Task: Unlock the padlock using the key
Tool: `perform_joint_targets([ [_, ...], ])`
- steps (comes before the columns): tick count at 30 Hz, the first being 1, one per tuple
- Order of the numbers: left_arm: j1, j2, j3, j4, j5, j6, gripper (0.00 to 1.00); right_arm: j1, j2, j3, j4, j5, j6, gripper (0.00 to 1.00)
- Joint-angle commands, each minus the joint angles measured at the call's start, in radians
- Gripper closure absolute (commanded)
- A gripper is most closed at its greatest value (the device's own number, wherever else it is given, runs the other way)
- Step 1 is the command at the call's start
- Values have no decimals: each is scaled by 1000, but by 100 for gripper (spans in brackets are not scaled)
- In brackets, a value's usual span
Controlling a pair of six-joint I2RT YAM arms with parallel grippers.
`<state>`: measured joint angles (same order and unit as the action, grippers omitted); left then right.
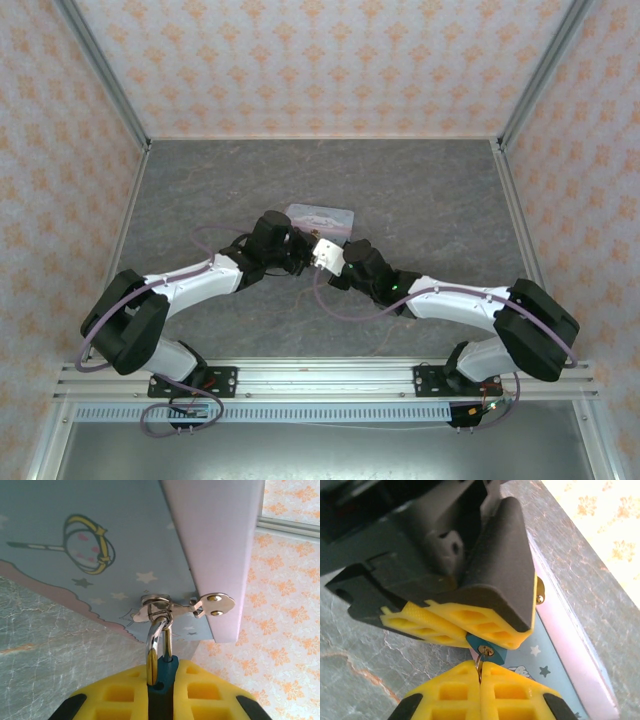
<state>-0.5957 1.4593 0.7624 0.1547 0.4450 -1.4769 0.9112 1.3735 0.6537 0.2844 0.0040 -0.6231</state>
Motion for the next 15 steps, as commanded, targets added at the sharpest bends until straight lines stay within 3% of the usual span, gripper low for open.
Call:
perform_joint_targets([
  [1, -13, -17, 21, 1, 18, -5, 100, -4, 2, 5, 111, 67, 187, 100],
  [8, -13, -7, 20, -27, 4, 18, 100, -11, 7, -25, 134, 26, 457, 100],
  [15, -13, 10, 5, -62, -47, 58, 75, -64, 19, -85, 185, -139, 779, 100],
])
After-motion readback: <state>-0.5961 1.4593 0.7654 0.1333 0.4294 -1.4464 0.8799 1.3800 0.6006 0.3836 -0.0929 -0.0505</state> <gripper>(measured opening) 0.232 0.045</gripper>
